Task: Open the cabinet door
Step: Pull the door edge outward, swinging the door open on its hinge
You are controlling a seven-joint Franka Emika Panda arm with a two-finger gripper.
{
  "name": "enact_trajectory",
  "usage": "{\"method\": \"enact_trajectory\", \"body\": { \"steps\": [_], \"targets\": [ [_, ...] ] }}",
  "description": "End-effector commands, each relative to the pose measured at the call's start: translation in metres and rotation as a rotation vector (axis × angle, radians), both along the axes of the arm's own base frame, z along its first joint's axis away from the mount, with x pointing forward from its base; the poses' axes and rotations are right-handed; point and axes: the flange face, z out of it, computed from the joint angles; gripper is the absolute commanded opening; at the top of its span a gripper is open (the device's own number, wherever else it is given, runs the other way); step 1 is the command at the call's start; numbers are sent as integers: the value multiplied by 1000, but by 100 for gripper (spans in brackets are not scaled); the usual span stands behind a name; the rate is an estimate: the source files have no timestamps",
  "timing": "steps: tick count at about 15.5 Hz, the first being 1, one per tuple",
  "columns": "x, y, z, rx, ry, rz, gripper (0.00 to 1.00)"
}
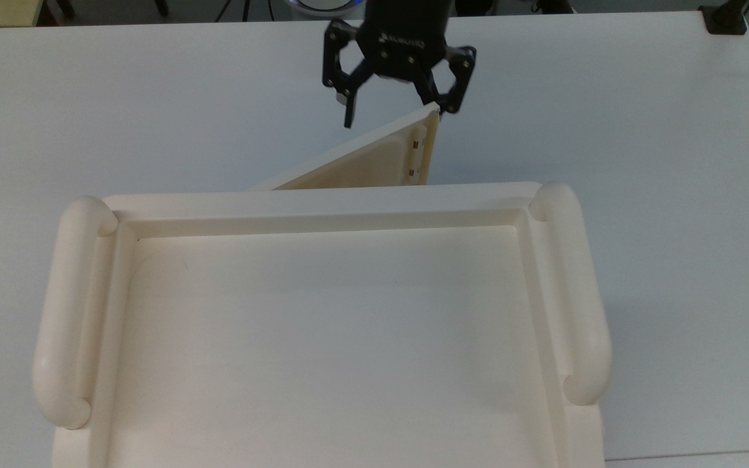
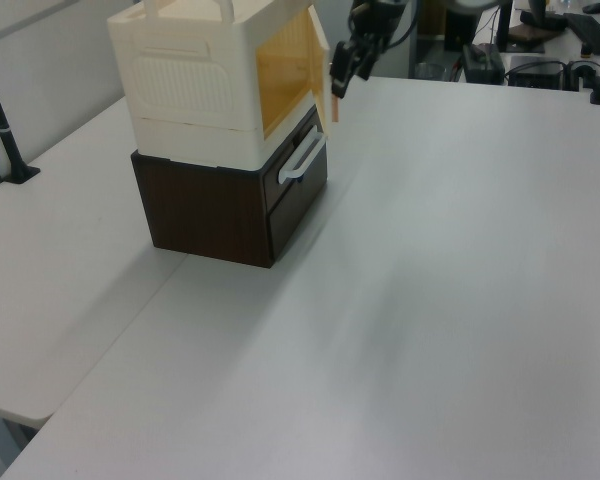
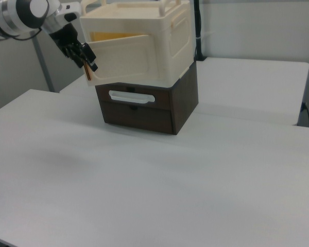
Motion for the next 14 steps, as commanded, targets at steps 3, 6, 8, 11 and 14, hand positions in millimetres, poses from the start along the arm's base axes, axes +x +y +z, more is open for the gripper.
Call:
{"method": "enact_trajectory", "body": {
  "steps": [3,6,8,11,14],
  "targets": [
    [-56,-35,69,4,41,97,91],
    [-64,-35,93,22,4,109,96],
    [-60,-22,106,50,-65,135,96],
    [-45,3,96,70,-139,173,96],
    [-42,16,86,65,-122,196,96]
  ]
}}
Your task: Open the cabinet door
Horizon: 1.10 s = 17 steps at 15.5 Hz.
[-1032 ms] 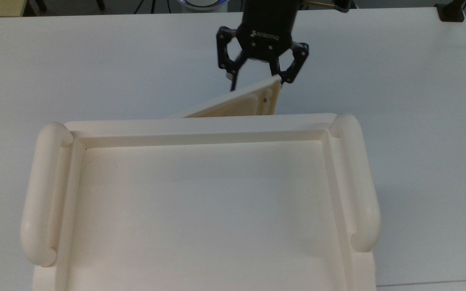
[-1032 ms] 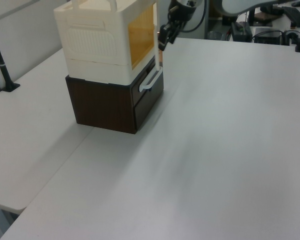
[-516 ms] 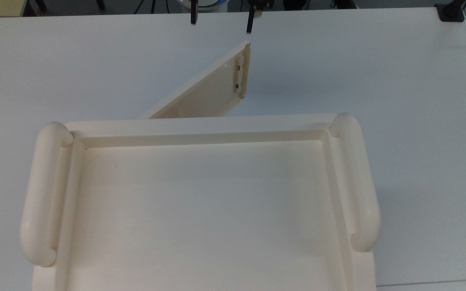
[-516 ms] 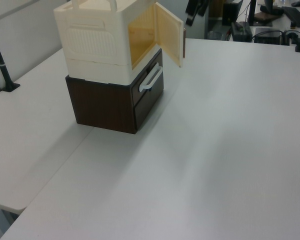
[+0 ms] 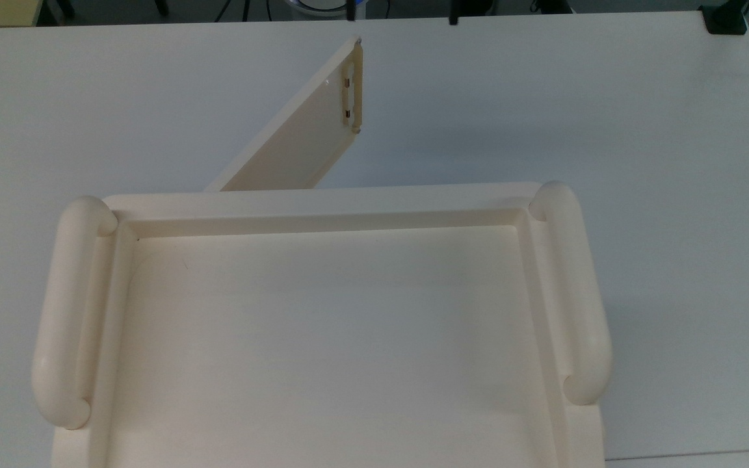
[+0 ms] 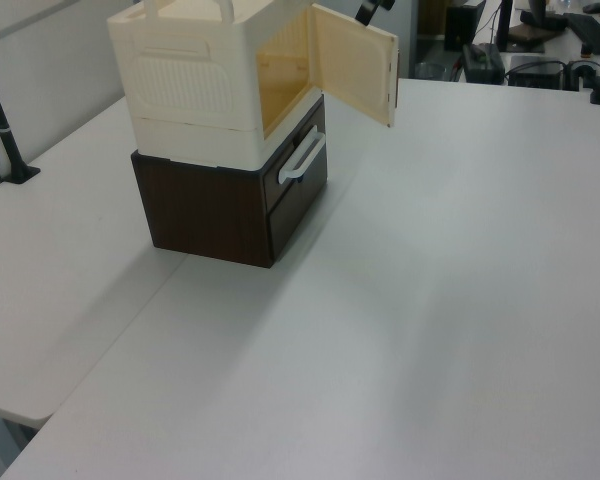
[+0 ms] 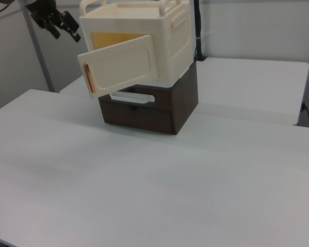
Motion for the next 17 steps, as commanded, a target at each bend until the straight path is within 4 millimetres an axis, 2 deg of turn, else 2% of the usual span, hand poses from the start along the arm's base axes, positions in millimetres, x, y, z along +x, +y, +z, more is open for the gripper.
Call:
{"method": "enact_trajectory", "body": {
  "steps": [1,5,7,9,13,17],
  "targets": [
    [9,14,-15,6,7,35,96],
    [16,14,-44,-14,74,38,96],
    [17,0,-55,-38,133,17,96],
    [20,-28,-65,-58,189,-7,96],
    [16,-58,-76,-90,292,-12,97],
    [15,-59,-79,-87,304,-12,100]
  ]
}}
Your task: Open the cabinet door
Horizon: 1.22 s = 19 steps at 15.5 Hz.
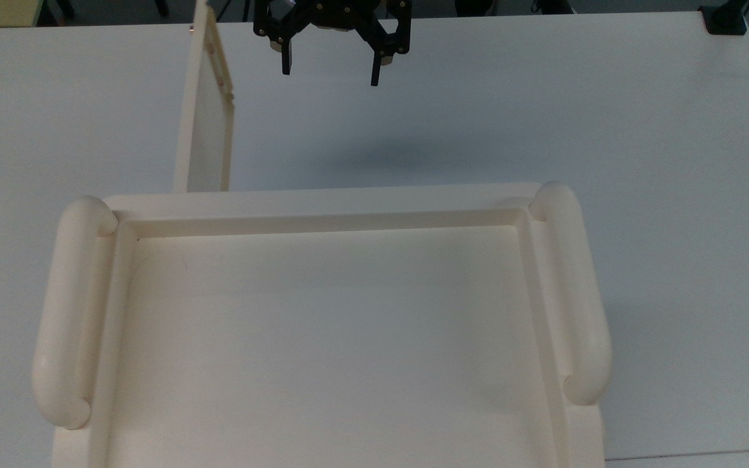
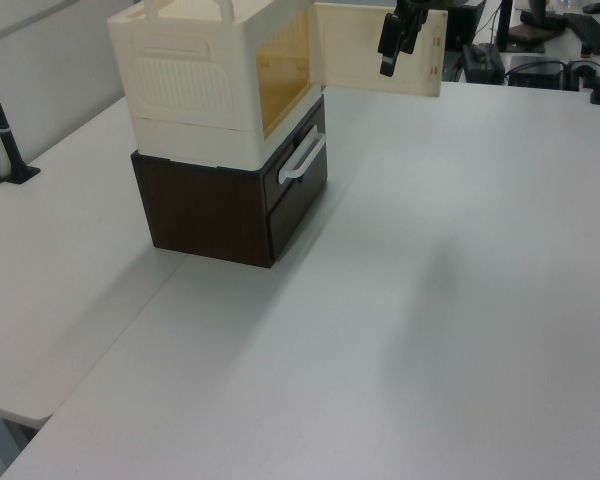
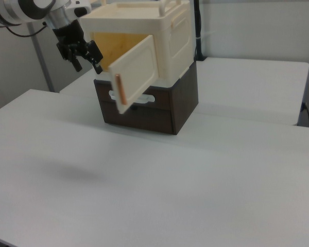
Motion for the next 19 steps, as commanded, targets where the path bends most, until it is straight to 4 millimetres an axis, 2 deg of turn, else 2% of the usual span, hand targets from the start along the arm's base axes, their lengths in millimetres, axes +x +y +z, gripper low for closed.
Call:
{"method": "enact_trajectory", "body": {
  "steps": [1,3,4,6,12,19],
  "targets": [
    [-8,2,-4,6,38,22,100],
    [-12,0,-17,1,73,24,100],
    [-17,-10,-30,-1,104,14,100],
    [-22,-24,-44,-4,137,6,100],
    [-40,-71,-44,51,184,55,100],
    [-42,-74,-50,46,230,49,100]
  ]
}}
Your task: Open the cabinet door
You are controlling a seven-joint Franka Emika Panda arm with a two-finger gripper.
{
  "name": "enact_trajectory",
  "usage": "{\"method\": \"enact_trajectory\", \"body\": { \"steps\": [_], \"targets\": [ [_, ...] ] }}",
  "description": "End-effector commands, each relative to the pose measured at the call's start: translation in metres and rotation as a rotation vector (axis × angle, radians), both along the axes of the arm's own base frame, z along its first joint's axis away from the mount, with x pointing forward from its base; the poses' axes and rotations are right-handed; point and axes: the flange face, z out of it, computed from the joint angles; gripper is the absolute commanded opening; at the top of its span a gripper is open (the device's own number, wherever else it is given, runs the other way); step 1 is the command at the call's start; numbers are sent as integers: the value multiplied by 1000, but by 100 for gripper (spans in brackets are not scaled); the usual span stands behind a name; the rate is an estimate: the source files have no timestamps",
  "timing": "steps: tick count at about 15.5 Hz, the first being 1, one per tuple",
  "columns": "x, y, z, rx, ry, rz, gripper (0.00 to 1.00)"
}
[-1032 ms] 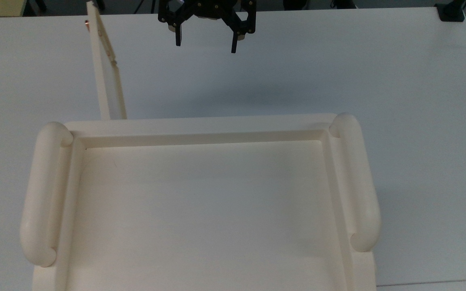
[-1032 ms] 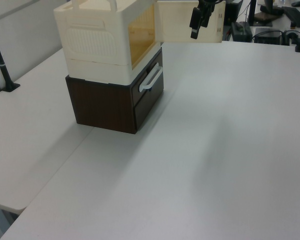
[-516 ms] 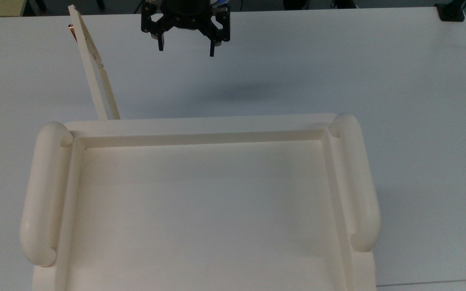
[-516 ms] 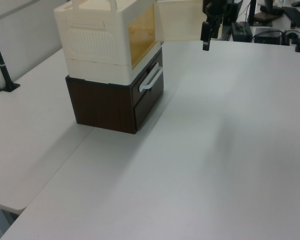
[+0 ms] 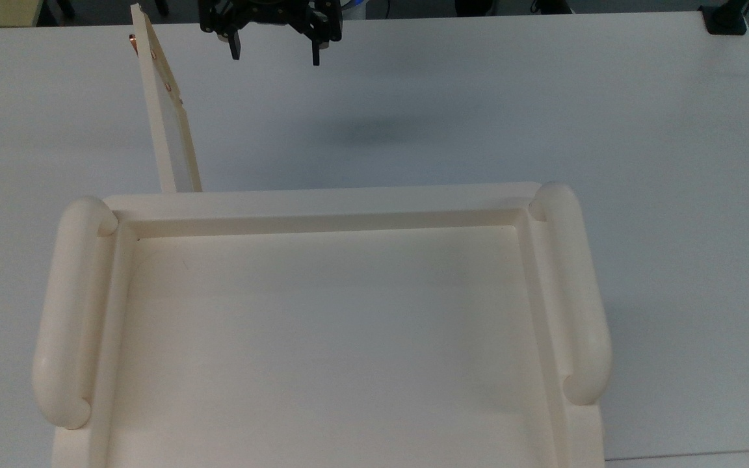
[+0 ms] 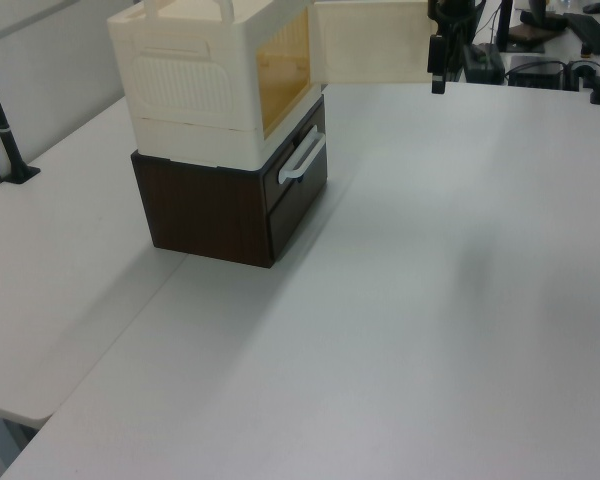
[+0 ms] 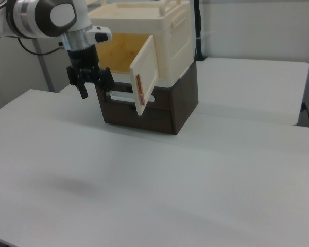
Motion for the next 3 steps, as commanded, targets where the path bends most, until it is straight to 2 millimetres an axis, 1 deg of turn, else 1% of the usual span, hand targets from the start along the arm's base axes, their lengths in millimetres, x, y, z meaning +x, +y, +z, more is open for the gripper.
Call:
{"method": "enact_trajectory", "body": {
  "steps": [1,3],
  "targets": [
    [-8,2,-1,14,13,12,100],
    [-8,2,-2,9,16,14,100]
  ]
}}
